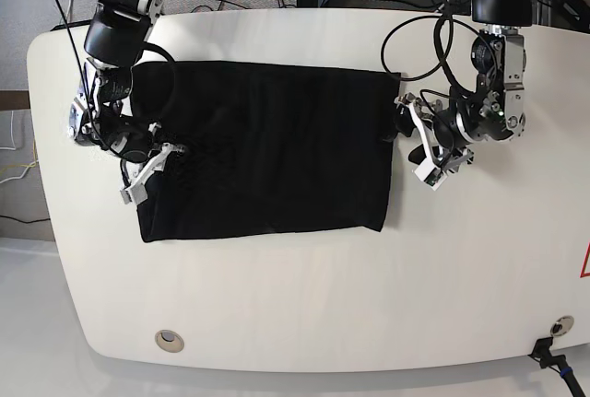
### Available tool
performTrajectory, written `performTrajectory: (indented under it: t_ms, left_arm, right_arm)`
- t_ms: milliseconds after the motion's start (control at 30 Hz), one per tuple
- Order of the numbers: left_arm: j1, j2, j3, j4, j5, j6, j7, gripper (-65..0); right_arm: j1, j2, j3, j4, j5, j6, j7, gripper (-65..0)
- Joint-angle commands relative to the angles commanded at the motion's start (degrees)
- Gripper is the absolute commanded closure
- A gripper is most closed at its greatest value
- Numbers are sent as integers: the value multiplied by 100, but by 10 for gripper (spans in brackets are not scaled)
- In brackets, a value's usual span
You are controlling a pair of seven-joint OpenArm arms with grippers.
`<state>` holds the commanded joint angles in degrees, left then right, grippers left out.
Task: Fold the T-shirt properly
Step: 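Grasp the shirt end near the right gripper with the right gripper, then fold the grasped shirt end over toward the left gripper with the right gripper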
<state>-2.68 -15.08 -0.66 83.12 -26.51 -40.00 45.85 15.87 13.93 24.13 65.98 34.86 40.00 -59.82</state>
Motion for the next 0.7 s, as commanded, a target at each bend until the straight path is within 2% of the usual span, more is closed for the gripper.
performTrajectory:
  t_ms: [167,233,333,533,700]
  left_arm:
    - [0,0,105,0,0,0,0,-427]
    - [0,0,105,0,0,0,0,-427]
    - [0,0,105,0,0,0,0,-427]
    - [0,0,105,0,0,0,9,-427]
    - [0,0,105,0,0,0,9,-427]
  right_arm:
    - [-158,-246,9,1776,9,-22,-791,0]
    - [-167,-431,9,2374,9,-233,-1081,0]
    - [-167,-738,-18,2919,9,-312,-1503,0]
    - [-299,-1547,-62,3270,9,-312,-1697,0]
    - [-466,-2048,-615,3297,-18,-338,-1697,0]
